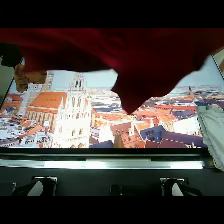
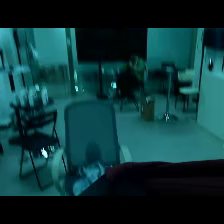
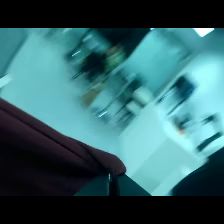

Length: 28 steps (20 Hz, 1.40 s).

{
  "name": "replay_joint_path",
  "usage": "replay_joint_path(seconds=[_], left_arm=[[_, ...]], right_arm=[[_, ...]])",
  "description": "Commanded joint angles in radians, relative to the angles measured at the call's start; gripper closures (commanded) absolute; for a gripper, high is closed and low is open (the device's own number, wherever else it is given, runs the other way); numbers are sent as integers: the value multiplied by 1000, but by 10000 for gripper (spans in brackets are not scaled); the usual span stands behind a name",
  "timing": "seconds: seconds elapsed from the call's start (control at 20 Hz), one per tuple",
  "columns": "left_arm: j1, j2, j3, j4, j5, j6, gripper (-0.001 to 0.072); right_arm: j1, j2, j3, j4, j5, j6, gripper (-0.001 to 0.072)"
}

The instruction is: Fold the shirts.

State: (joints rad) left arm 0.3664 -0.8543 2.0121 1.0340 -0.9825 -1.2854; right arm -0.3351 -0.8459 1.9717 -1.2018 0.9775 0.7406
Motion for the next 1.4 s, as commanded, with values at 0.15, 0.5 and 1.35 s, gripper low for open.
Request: replay_joint_path(seconds=[0.15,0.5,1.35], left_arm=[[0,151,39,60,13,-80,681],[0,13,-201,77,-288,-61,681],[-132,-1009,-323,66,64,44,680]], right_arm=[[1,157,64,-106,55,82,670],[1,-85,63,-128,496,78,670],[304,-1107,-99,-83,-185,348,669]])
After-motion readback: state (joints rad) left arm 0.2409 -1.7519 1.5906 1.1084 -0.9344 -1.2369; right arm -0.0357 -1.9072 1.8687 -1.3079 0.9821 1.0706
